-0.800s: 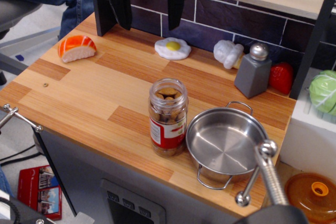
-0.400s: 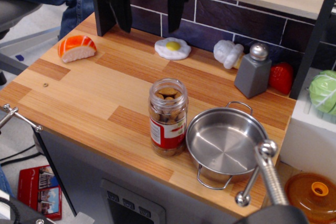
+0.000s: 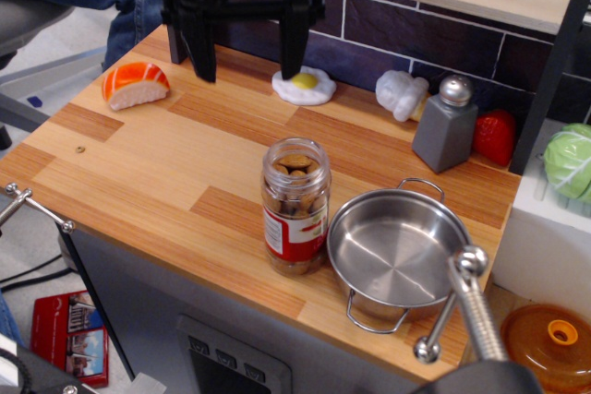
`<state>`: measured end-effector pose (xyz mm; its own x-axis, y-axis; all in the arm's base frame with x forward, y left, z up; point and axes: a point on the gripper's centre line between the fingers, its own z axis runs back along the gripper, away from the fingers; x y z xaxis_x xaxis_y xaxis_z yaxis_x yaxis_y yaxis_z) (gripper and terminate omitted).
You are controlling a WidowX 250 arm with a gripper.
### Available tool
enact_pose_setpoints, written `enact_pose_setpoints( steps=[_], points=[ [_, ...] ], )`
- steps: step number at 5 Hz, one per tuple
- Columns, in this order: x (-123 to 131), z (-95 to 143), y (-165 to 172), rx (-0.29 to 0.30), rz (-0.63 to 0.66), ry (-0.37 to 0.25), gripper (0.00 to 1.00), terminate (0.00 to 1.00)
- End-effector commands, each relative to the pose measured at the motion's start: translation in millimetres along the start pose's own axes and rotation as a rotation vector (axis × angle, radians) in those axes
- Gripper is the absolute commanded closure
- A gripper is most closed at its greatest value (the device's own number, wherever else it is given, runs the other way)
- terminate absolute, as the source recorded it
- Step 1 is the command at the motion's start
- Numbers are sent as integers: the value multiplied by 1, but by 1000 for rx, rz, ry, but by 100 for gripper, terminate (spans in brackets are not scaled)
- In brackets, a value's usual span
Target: Pour almonds in pot
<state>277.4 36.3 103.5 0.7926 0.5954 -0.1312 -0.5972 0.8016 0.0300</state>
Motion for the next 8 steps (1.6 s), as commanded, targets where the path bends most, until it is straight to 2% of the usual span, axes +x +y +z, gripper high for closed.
enact_pose_setpoints(
  steps=[1, 2, 3, 4, 5, 6, 7, 8],
  points=[
    [2, -21, 0, 46, 111, 211, 0, 0],
    [-2, -28, -9, 37, 139, 337, 0, 0],
    [-4, -32, -23, 14, 229, 395, 0, 0],
    [-9, -39, -33, 36, 255, 472, 0, 0],
    [-20, -44, -37, 68, 188, 543, 0, 0],
    [-34, -49, -32, 98, 110, 561, 0, 0],
    [-44, -48, -27, 99, 31, 578, 0, 0],
    [-52, -48, -26, 97, 4, 588, 0, 0]
  ],
)
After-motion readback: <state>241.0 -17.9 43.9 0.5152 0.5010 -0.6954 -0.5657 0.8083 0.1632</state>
